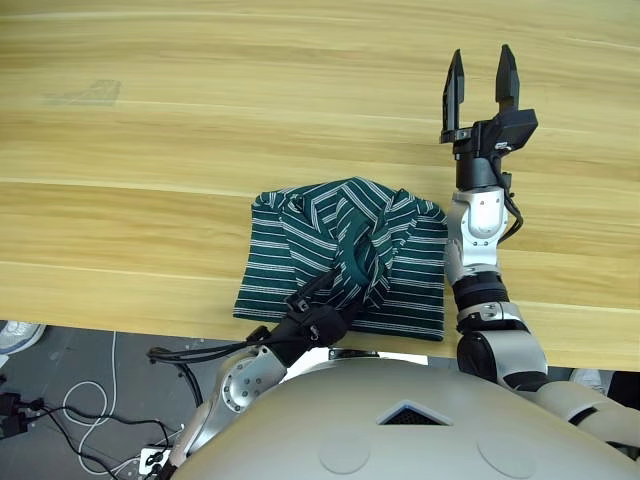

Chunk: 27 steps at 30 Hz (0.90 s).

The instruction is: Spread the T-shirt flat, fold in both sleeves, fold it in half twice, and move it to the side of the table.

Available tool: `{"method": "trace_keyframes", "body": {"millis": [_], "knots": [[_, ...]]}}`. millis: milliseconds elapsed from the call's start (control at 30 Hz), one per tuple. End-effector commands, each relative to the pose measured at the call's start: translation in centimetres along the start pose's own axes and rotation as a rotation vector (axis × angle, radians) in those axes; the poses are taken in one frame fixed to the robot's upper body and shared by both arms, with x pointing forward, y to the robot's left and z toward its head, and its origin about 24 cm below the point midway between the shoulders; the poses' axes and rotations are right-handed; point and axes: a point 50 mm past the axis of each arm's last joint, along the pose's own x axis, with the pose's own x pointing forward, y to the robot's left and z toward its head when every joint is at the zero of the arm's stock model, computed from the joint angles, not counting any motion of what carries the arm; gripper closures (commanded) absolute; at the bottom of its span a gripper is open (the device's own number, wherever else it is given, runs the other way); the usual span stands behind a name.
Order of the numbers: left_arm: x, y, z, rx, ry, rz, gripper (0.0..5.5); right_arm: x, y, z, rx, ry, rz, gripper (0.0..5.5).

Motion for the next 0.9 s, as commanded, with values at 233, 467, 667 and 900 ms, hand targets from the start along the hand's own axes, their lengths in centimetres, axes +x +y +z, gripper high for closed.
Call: {"method": "trace_keyframes", "body": {"millis": [233, 467, 667, 900], "knots": [[0.34, 0.22, 0.0, -0.006, -0.006, 0.03, 2.8, 0.2, 0.14, -0.06, -0.001, 0.01, 0.004, 2.44], [0.47, 0.33, -0.08, -0.011, -0.008, 0.036, 3.9, 0.26, 0.19, -0.27, -0.003, 0.02, 0.01, 2.44], [0.58, 0.2, -0.09, -0.01, -0.012, 0.031, 4.9, 0.25, 0.1, -0.35, -0.007, 0.022, 0.01, 2.44], [0.62, 0.16, -0.13, -0.007, -0.013, 0.033, 5.48, 0.26, 0.08, -0.38, -0.009, 0.022, 0.011, 2.44]]}}
